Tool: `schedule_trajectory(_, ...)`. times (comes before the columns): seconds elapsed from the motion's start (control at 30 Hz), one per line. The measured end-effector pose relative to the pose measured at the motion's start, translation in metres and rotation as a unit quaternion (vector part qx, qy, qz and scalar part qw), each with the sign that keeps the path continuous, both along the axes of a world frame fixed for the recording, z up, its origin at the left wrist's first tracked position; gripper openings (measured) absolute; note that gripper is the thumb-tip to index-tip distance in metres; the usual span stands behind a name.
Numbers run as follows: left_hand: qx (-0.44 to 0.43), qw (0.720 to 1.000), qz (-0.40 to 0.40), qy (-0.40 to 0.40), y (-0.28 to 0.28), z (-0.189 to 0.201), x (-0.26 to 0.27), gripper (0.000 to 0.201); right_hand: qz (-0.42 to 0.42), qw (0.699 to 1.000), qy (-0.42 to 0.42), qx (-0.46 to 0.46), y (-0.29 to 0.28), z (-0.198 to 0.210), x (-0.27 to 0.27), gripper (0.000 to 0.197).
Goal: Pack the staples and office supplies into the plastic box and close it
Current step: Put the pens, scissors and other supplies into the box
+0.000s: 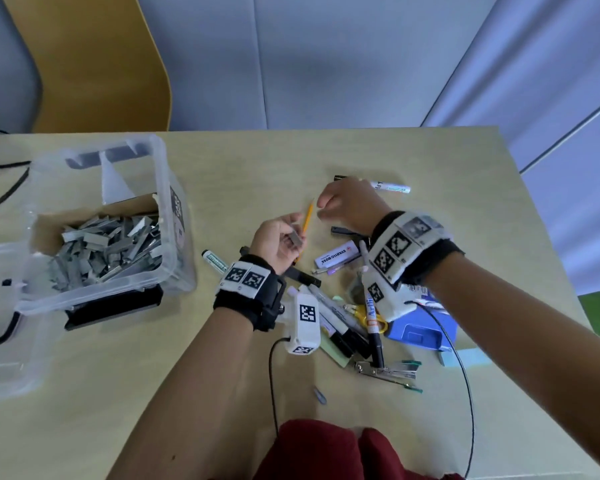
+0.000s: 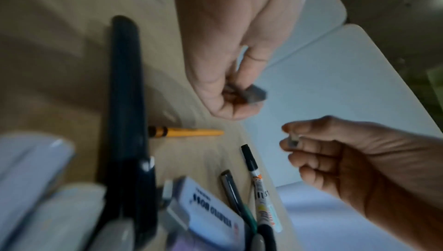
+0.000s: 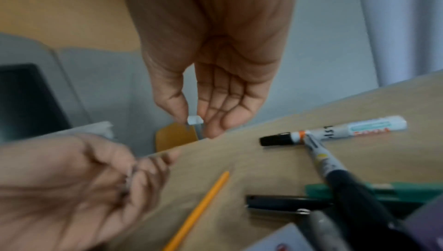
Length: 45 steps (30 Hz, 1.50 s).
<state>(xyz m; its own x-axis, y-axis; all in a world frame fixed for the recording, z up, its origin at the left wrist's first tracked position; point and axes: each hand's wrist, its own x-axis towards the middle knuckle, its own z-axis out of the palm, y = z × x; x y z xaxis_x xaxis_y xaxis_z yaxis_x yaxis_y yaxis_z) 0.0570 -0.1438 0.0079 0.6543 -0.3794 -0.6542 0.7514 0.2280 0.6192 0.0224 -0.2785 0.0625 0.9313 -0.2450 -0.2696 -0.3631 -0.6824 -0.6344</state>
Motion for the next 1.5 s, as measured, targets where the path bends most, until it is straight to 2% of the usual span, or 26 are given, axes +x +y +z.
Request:
schedule_trajectory(0.07,-0.035,0.996,0.021,0.083,0.005,0.001,-0.012,0.027,0.059,0.998,-0.011,0.009,0.019,0.003,-0.011,0.012)
schedule_trajectory(0.13,-0.05,0.993,0.014,0.106,0.009,-0.001,-0.024,0.03,0.082,0.997,-0.01,0.011,0.032,0.0,-0.018,0.012)
schedule_trajectory(0.23,-0.008,0.995,-0.02,0.097,0.016,-0.011,-0.028,0.033,0.054,0.998,-0.019,0.006,0.036,-0.007,-0.022,0.015)
schedule_trajectory(0.3,0.031,0.995,-0.03,0.094,0.021,-0.016,-0.025,0.039,0.056,0.998,0.008,-0.019,0.033,-0.015,-0.024,0.018)
schedule_trajectory(0.47,0.06,0.996,-0.007,0.066,0.031,-0.016,-0.024,0.04,0.145,0.968,0.14,-0.148,0.041,-0.038,-0.031,0.029)
schedule_trajectory(0.53,0.061,0.996,-0.008,0.058,0.033,-0.016,-0.024,0.039,0.185,0.953,0.146,-0.193,0.047,-0.038,-0.03,0.026)
schedule_trajectory(0.6,0.06,0.997,-0.008,0.056,0.034,-0.015,-0.025,0.039,0.216,0.941,0.138,-0.222,0.053,-0.038,-0.029,0.015)
schedule_trajectory(0.7,0.063,0.996,-0.011,0.054,0.035,-0.015,-0.028,0.038,0.237,0.933,0.129,-0.24,0.059,-0.044,-0.029,0.016)
schedule_trajectory(0.87,0.059,0.996,0.027,0.06,0.036,-0.016,-0.028,0.036,0.188,0.954,0.123,-0.198,0.056,-0.046,-0.025,0.02)
schedule_trajectory(1.03,0.034,0.996,0.053,0.056,0.023,-0.005,-0.023,0.029,0.11,0.989,0.012,-0.097,0.055,-0.017,-0.021,0.017)
schedule_trajectory(1.13,0.006,0.998,0.022,0.066,0.013,0.002,-0.02,0.023,0.098,0.993,-0.021,-0.059,0.055,-0.002,-0.018,0.014)
schedule_trajectory(1.3,0.065,0.996,-0.033,0.053,-0.004,0.01,-0.007,0.031,0.077,0.996,-0.034,-0.039,0.043,0.005,-0.012,0.015)
schedule_trajectory(1.5,0.074,0.994,-0.072,0.041,-0.025,0.009,0.014,0.039,0.005,0.997,-0.063,-0.034,-0.003,0.008,0.009,0.014)
